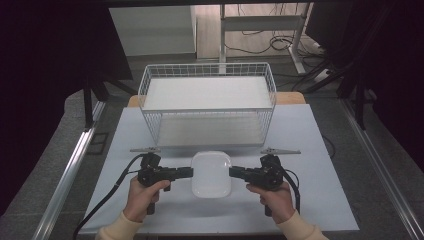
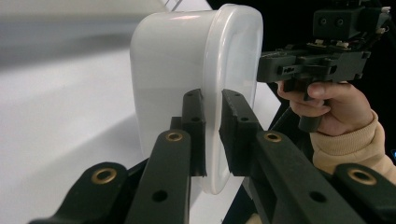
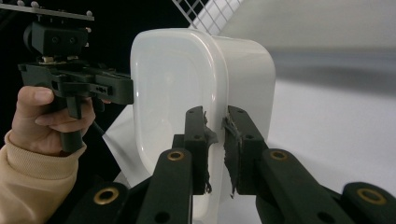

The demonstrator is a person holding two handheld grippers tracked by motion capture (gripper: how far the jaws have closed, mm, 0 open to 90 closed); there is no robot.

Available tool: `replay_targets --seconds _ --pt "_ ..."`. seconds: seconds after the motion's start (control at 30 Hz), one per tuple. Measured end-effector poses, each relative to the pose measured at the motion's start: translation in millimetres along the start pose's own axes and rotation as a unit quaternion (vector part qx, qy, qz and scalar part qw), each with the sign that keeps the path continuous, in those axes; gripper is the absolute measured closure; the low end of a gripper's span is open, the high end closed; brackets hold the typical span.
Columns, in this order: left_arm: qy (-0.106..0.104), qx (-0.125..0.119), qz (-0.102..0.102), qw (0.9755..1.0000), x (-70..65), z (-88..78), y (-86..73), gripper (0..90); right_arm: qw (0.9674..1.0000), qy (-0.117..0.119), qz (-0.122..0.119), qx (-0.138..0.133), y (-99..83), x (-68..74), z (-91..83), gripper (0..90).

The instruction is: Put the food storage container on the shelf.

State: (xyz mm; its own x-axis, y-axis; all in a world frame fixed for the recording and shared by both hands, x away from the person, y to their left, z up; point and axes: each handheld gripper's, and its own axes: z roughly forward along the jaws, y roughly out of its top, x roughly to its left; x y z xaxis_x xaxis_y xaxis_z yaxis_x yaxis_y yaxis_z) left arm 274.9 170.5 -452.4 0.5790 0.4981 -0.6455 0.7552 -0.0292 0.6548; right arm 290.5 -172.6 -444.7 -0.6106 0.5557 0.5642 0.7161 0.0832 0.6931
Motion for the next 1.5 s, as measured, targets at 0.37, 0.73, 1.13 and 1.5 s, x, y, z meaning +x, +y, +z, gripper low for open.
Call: replay_targets --seconds 0.37,0.73,1.13,1.5 --pt "0.006 -0.021 0.03 0.9993 -14.9 -4.9 35.2 80.8 0.999 -0.01 -0.04 -0.017 37.5 11.4 -14.2 79.3" --pt "0.013 -0.04 0.057 0.9975 -25.7 -14.8 72.8 80.7 0.9969 -0.016 -0.069 -0.034 78.9 23.7 -21.9 79.3" --pt "0.008 -0.057 0.074 0.9956 -29.8 -25.9 111.3 80.5 0.9946 -0.012 -0.092 -0.047 119.3 35.3 -28.5 79.7" --pt "0.015 -0.065 0.079 0.9946 -28.7 -30.6 138.0 80.1 0.9932 -0.013 -0.103 -0.053 147.0 39.6 -27.8 79.9"
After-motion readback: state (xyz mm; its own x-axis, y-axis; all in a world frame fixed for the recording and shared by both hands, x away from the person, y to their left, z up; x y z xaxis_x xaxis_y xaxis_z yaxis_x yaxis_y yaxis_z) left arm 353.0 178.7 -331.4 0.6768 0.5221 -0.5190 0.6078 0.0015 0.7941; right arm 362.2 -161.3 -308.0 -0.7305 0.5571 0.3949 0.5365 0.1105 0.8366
